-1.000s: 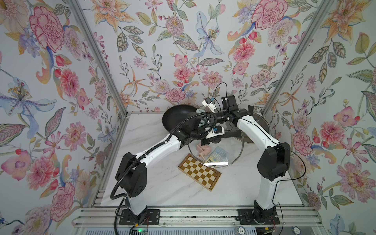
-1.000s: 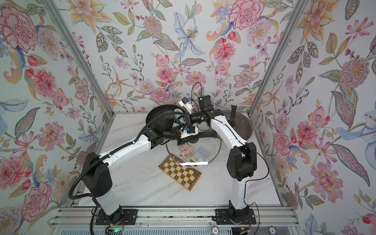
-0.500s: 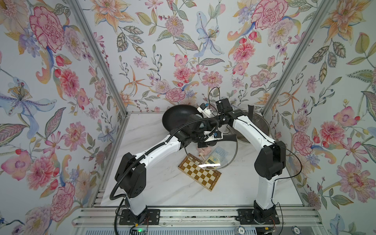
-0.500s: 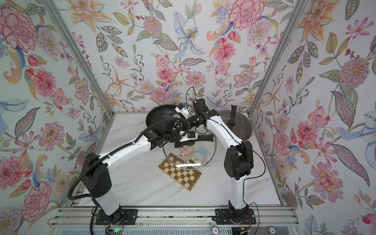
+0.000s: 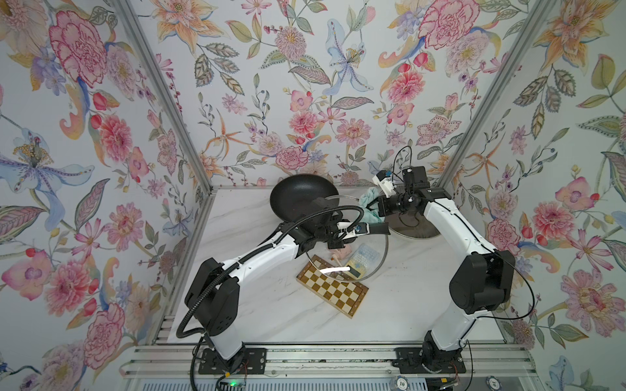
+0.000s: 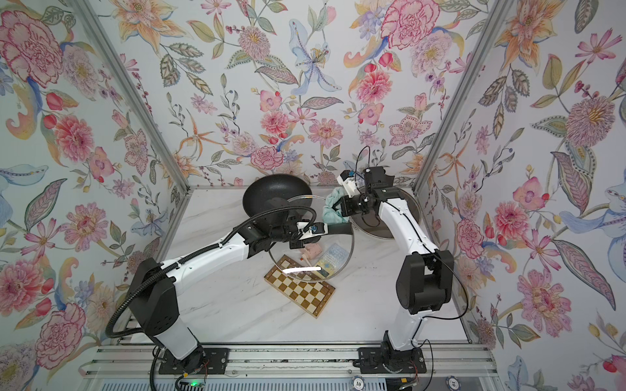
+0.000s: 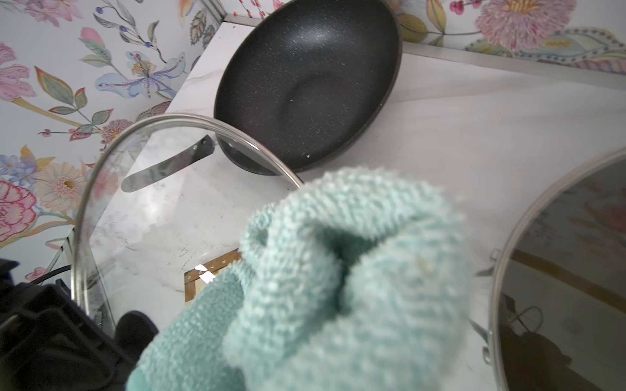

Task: Wipe the pot lid with a cloth
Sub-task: Wipe the pot lid.

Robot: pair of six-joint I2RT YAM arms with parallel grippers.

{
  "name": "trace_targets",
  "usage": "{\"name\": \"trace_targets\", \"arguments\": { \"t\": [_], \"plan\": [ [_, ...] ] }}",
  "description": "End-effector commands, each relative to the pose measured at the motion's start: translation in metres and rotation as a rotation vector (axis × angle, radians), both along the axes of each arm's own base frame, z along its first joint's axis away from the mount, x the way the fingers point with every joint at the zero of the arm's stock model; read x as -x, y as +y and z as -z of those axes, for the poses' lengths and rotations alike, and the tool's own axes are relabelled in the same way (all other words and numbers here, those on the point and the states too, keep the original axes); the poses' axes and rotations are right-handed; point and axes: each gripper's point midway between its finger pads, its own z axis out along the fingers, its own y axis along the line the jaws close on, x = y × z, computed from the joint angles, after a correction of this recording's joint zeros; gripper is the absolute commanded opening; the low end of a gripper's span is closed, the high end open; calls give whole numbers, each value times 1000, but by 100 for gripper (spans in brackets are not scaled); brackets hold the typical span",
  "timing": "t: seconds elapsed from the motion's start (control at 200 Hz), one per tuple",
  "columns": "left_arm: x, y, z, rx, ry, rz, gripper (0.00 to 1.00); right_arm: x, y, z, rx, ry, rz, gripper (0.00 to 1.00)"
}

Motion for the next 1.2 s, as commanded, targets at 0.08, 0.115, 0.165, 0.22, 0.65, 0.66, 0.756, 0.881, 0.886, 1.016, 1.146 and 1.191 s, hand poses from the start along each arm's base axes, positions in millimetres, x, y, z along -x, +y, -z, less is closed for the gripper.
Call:
{"name": "trace_targets", "arguments": {
  "t": [0.08,0.115,0.165,0.22,0.65,0.66,0.756,0.881,0.886,1.016,1.146,1.191],
  "plan": [
    [-2,-2,-158,329,-368,21,0,1,36,3,40,-8,-53,0],
    [-2,-3,-158,331,-367,30,0,-1,50,1,38,-22,-77,0],
    [-2,-5,-159,334,-366,38,0,-5,71,-4,30,-47,-112,0],
    [-1,-6,-159,336,-365,45,0,-8,95,-5,25,-63,-153,0],
    [-14,11,-161,358,-378,-72,0,-53,55,34,63,33,31,0],
    [-15,12,-161,358,-378,-79,0,-53,52,34,66,35,39,0],
    [-29,20,-164,376,-388,-142,0,-48,17,42,95,64,116,0],
    [-51,33,-171,436,-379,-225,0,-41,-29,41,85,79,232,0],
    [-52,33,-171,438,-378,-229,0,-40,-30,41,81,76,234,0],
    [-90,56,-172,468,-368,-343,0,-47,-90,0,-91,-17,389,0],
    [-134,94,-184,578,-330,-469,0,-42,-161,-65,-301,-191,582,0],
    [-148,108,-190,624,-325,-512,0,-32,-180,-82,-346,-242,635,0]
  ]
}}
